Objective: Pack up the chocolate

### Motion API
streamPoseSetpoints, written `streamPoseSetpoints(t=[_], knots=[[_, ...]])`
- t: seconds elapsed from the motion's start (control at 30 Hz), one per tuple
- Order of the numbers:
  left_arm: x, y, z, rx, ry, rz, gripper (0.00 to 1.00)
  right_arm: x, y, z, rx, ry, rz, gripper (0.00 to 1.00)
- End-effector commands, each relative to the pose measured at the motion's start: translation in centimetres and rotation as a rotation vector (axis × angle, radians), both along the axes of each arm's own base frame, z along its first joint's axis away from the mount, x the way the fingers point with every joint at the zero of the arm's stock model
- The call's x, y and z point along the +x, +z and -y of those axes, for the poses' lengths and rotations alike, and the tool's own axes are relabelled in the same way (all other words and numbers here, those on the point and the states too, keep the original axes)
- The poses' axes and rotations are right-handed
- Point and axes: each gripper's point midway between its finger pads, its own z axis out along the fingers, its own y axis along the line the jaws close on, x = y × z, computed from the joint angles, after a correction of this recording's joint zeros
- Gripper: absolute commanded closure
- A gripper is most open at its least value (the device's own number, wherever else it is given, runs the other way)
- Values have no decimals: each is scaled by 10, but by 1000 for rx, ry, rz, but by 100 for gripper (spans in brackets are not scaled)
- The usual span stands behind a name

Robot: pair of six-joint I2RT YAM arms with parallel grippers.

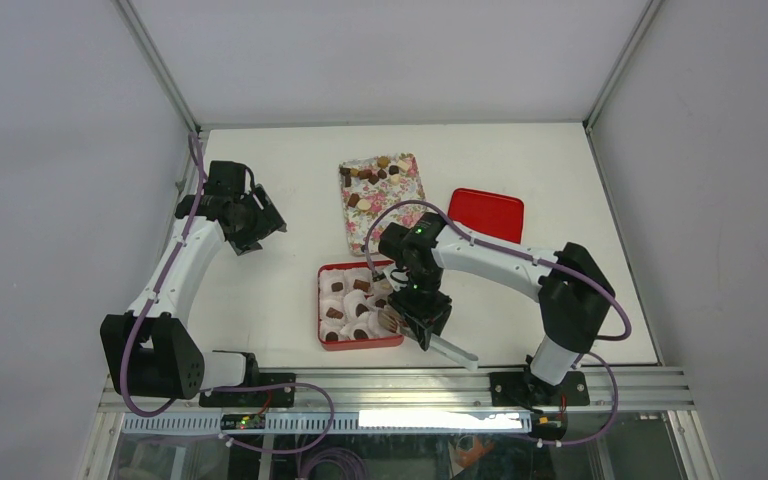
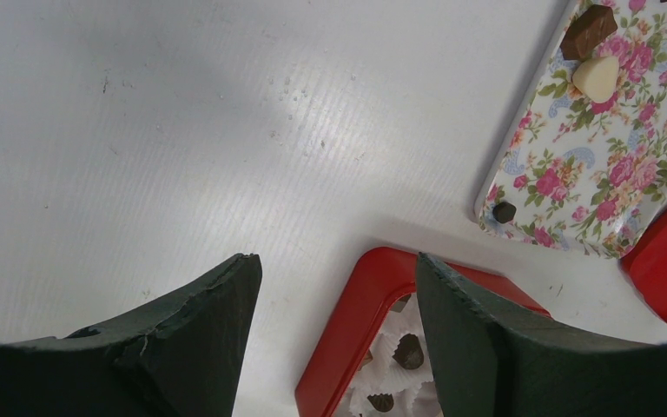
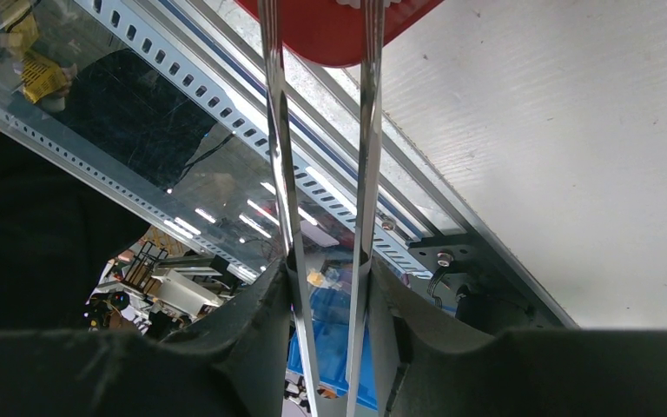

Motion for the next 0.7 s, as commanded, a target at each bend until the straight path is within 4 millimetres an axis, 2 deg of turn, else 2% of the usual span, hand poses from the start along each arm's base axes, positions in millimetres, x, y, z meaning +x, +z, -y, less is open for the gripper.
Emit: streamPoseSetpoints(t=[0.0, 0.3, 0.4, 0.53, 0.6, 0.67], knots=[[8, 9, -2, -16, 22, 56, 32, 0, 9, -3, 9, 11, -2, 63], [8, 10, -2, -15, 21, 58, 32, 1, 9, -4, 10, 14, 3, 60], [7, 10, -3, -14, 21, 57, 32, 9, 14, -4, 14, 12, 54, 68], [7, 10, -3, -14, 22, 59, 32, 32, 42, -17, 112, -31, 182, 76], [7, 10, -3, -14, 22, 58, 32, 52, 59, -19, 177, -97, 253, 76], [7, 10, -3, -13, 21, 59, 32, 81, 71, -10, 220, -215, 324, 76]])
